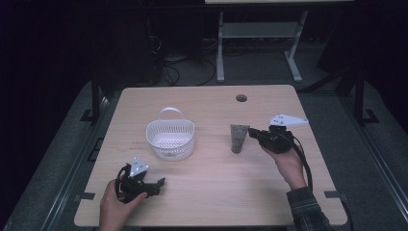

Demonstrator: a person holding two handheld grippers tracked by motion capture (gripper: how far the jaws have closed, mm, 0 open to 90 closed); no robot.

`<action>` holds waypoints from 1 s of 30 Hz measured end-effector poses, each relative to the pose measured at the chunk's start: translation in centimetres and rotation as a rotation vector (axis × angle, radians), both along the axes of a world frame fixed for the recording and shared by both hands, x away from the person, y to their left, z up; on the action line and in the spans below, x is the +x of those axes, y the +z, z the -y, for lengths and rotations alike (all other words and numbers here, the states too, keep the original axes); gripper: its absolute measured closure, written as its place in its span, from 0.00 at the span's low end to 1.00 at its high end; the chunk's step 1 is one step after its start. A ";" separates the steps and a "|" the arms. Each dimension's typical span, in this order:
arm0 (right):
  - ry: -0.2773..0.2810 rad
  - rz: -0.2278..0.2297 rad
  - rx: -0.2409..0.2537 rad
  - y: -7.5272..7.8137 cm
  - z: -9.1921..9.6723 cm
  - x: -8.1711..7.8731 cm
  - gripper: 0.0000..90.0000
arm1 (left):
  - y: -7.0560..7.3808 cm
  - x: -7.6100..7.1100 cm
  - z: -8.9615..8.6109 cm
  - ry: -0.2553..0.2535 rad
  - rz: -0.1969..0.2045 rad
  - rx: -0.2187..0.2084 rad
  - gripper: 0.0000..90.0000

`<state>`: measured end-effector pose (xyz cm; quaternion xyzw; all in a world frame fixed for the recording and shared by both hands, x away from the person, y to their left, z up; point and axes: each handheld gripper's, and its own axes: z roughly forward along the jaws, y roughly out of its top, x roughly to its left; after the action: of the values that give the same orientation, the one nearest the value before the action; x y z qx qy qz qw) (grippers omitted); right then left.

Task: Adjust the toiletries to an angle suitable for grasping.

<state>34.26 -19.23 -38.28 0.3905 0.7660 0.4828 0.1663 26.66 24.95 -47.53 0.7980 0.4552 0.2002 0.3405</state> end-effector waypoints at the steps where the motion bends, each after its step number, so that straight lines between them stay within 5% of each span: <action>1: -0.002 -0.002 0.002 0.0 -0.1 0.2 1.00 | 0.0 0.0 0.0 0.000 0.000 0.000 0.14; 30: -0.043 -0.004 -0.003 0.1 0.0 1.9 1.00 | 0.0 0.0 0.0 -0.001 -0.002 0.003 0.14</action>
<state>36.17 -19.27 -38.18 0.4076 0.7586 0.4771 0.1755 26.66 24.96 -47.51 0.7989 0.4547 0.1999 0.3392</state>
